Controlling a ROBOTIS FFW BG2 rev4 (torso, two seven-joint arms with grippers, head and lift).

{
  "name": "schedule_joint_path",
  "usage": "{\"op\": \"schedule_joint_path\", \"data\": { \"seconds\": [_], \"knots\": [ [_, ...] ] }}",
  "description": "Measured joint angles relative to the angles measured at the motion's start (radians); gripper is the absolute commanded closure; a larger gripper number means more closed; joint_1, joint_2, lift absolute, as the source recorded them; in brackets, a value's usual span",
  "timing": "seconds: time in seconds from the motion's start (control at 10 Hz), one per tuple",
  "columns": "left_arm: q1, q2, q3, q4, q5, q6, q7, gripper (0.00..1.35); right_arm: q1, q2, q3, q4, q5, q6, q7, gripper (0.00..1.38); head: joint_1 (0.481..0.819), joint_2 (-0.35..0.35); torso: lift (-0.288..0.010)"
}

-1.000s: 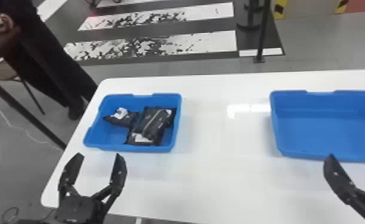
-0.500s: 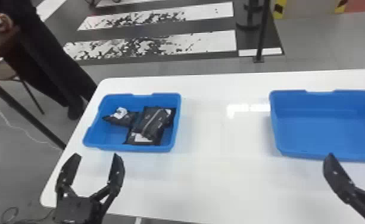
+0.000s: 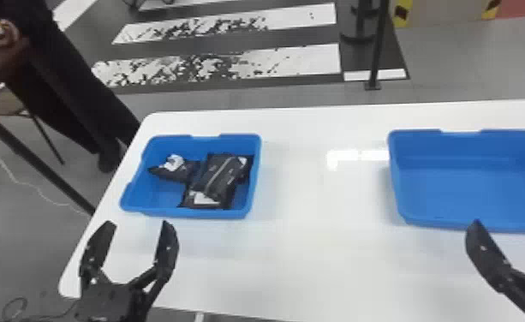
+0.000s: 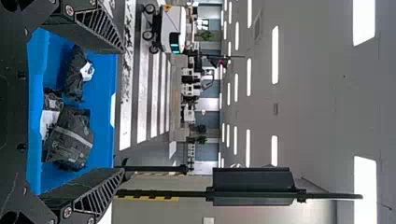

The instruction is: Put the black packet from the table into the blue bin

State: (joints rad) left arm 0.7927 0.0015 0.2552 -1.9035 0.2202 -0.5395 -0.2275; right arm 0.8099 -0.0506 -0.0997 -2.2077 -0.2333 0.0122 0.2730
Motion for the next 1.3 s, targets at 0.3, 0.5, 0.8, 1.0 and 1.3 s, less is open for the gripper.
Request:
{"op": "schedule_joint_path", "data": {
  "seconds": [0.3, 0.5, 0.8, 1.0, 1.3],
  "knots": [
    [0.0, 0.0, 0.0, 0.0, 0.001, -0.001, 0.0, 0.13, 0.0, 0.0, 0.0, 0.0, -0.002, 0.0, 0.0, 0.14, 0.695, 0.203, -0.11],
    [0.0, 0.0, 0.0, 0.0, 0.005, -0.001, 0.001, 0.13, 0.0, 0.0, 0.0, 0.0, 0.0, 0.0, 0.0, 0.14, 0.695, 0.204, -0.11],
    [0.0, 0.0, 0.003, 0.0, 0.01, -0.005, 0.002, 0.13, 0.0, 0.0, 0.0, -0.002, 0.004, 0.0, 0.0, 0.14, 0.695, 0.208, -0.11],
    [0.0, 0.0, 0.001, 0.0, 0.013, -0.003, 0.004, 0.13, 0.0, 0.0, 0.0, -0.002, 0.006, 0.0, 0.0, 0.14, 0.695, 0.208, -0.11],
    [0.0, 0.0, 0.0, 0.0, 0.016, -0.002, 0.004, 0.13, -0.002, 0.0, 0.0, -0.002, 0.006, 0.0, 0.0, 0.14, 0.695, 0.208, -0.11]
  ]
}}
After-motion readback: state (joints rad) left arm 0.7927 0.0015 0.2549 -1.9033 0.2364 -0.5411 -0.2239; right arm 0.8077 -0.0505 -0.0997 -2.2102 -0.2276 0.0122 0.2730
